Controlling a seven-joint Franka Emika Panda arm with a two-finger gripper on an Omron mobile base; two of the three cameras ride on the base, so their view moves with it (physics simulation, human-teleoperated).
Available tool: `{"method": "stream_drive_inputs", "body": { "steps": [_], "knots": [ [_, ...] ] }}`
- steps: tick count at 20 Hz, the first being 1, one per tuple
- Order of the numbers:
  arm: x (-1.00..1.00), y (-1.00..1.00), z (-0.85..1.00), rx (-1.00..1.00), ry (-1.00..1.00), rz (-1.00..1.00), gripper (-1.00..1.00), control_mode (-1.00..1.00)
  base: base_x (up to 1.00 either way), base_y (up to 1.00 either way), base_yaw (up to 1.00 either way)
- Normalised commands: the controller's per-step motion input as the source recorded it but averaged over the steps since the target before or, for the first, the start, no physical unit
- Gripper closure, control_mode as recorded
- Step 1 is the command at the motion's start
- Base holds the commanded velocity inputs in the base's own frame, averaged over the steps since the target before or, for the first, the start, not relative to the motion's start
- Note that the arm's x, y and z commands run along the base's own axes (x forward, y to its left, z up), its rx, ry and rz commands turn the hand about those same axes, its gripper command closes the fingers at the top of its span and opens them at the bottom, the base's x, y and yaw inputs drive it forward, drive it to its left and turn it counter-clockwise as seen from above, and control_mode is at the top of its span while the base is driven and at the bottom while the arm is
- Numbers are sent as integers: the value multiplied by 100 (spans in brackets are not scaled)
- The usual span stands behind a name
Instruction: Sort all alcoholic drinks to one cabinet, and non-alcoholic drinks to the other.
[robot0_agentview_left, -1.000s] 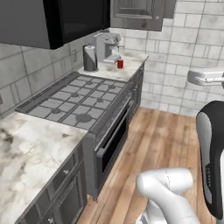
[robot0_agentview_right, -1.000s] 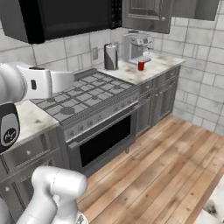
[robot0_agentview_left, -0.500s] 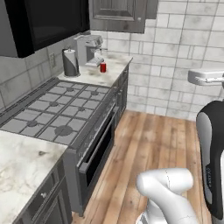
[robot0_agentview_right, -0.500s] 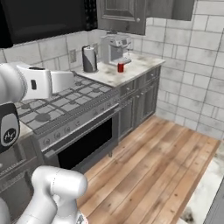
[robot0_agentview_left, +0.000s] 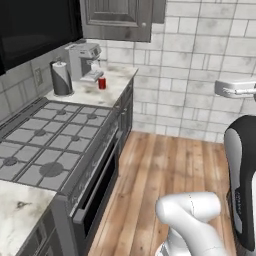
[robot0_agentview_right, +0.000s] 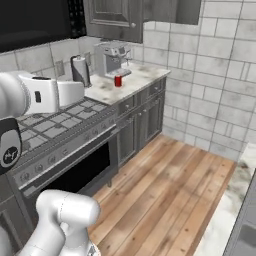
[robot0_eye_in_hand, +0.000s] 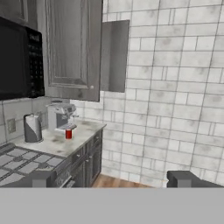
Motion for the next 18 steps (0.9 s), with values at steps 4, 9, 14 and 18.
{"method": "stream_drive_inputs", "body": {
  "steps": [4,9,14,18],
  "knots": [
    [0,0,0,0,0,0,-100,100,55,-25,-15],
    [0,0,0,0,0,0,-100,100,58,-21,-15],
    [0,0,0,0,0,0,-100,100,59,-20,-14],
    [0,0,0,0,0,0,-100,100,60,-17,-13]
  ]
}}
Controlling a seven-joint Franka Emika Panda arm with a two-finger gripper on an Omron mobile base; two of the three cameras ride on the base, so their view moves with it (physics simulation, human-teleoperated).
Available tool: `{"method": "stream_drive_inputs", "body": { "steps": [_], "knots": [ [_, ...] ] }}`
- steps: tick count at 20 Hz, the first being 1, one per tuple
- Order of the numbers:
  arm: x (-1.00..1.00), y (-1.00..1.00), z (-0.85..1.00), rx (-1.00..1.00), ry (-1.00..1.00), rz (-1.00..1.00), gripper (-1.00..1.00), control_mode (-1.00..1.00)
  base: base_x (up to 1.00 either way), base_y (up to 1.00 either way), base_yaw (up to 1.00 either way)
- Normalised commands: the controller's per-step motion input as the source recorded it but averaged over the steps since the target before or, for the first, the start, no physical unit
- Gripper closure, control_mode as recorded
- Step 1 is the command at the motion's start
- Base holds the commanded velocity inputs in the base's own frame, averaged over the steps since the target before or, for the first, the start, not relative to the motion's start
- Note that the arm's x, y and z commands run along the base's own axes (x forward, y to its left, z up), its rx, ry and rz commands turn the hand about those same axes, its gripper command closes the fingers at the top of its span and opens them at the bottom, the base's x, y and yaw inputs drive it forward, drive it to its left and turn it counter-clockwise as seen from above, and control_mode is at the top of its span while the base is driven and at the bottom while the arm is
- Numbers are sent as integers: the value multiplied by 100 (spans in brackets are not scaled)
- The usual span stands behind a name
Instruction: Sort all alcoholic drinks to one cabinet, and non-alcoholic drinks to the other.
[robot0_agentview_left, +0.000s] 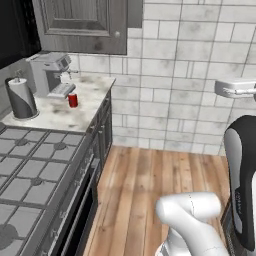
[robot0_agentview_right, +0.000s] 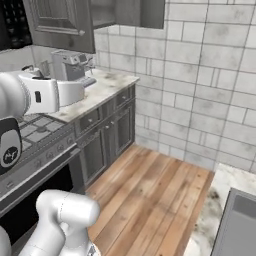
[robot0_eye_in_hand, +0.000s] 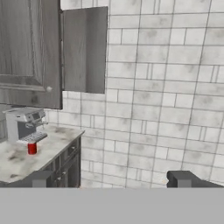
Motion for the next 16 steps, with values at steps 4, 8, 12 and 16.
{"method": "stream_drive_inputs", "body": {
  "steps": [4,8,12,16],
  "knots": [
    [0,0,0,0,0,0,-100,100,59,-10,-12],
    [0,0,0,0,0,0,-100,100,60,-7,-12],
    [0,0,0,0,0,0,-100,100,61,-9,-12],
    [0,0,0,0,0,0,-100,100,60,-6,-12]
  ]
}}
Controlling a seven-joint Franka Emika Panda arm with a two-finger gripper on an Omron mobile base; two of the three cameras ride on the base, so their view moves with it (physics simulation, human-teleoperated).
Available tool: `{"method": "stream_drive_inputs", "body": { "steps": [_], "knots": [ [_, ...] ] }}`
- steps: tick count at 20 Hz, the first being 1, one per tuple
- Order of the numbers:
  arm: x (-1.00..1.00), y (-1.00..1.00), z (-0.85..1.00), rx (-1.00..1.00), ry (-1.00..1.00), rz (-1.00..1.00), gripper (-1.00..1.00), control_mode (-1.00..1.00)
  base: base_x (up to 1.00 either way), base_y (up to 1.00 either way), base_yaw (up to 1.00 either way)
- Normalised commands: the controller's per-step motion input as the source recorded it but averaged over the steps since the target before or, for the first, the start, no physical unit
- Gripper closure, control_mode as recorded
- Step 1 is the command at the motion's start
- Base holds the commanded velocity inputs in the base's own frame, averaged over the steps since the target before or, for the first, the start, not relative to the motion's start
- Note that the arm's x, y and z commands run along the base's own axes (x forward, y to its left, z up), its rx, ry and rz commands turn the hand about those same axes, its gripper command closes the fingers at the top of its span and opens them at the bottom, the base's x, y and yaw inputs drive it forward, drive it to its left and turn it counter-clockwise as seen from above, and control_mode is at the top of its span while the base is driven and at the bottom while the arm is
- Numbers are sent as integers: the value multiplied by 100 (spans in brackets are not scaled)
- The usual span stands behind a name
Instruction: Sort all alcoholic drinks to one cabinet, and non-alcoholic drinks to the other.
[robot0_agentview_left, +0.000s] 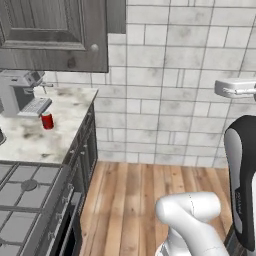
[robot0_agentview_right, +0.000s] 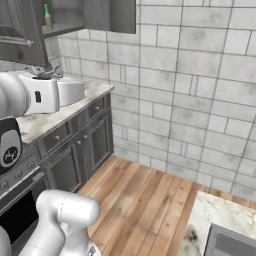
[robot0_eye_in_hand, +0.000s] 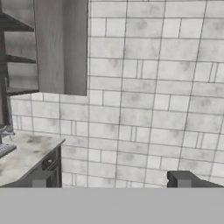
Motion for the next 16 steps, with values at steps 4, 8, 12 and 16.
{"method": "stream_drive_inputs", "body": {
  "steps": [4,8,12,16],
  "knots": [
    [0,0,0,0,0,0,-100,100,60,-2,-12],
    [0,0,0,0,0,0,-100,100,56,0,-11],
    [0,0,0,0,0,0,-100,100,52,0,-10],
    [0,0,0,0,0,0,-100,100,50,0,-8]
  ]
}}
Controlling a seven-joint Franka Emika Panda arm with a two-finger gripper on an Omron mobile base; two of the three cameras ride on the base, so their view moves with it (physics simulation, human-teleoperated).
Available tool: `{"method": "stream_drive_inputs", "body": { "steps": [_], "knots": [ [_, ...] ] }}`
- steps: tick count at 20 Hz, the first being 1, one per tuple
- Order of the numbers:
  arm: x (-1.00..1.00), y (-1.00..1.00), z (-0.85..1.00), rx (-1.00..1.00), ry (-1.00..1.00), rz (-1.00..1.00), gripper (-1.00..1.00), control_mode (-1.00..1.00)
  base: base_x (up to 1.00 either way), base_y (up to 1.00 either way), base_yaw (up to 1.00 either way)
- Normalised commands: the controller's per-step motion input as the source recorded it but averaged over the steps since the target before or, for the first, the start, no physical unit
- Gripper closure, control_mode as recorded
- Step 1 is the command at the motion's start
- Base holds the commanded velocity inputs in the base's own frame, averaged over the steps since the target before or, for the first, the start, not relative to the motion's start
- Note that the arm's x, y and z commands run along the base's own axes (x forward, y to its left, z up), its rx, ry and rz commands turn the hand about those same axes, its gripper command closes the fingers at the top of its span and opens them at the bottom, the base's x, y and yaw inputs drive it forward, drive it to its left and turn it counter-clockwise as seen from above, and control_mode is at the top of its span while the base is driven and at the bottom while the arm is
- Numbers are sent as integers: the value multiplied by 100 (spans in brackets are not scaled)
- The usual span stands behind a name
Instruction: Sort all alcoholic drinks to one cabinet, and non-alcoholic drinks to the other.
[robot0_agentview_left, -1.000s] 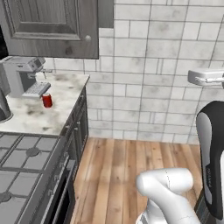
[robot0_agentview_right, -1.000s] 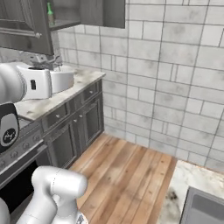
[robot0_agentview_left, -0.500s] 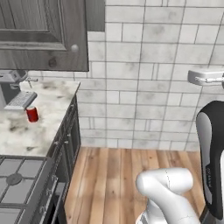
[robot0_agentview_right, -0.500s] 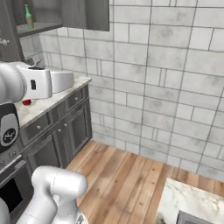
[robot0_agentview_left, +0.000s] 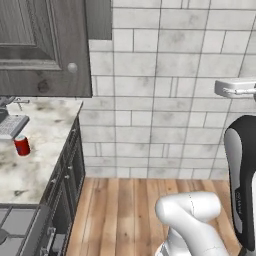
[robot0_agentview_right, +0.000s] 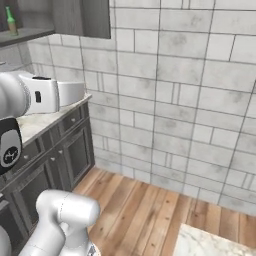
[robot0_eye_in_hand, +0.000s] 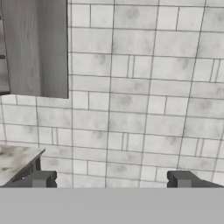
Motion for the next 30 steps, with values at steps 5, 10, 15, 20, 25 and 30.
{"method": "stream_drive_inputs", "body": {
  "steps": [5,10,15,20,25,30],
  "knots": [
    [0,0,0,0,0,0,-100,100,46,0,-5],
    [0,0,0,0,0,0,-100,100,51,0,0],
    [0,0,0,0,0,0,-100,100,47,1,5],
    [0,0,0,0,0,0,-100,100,51,8,11],
    [0,0,0,0,0,0,-100,100,35,25,22],
    [0,0,0,0,0,0,-100,100,31,30,29]
  ]
}}
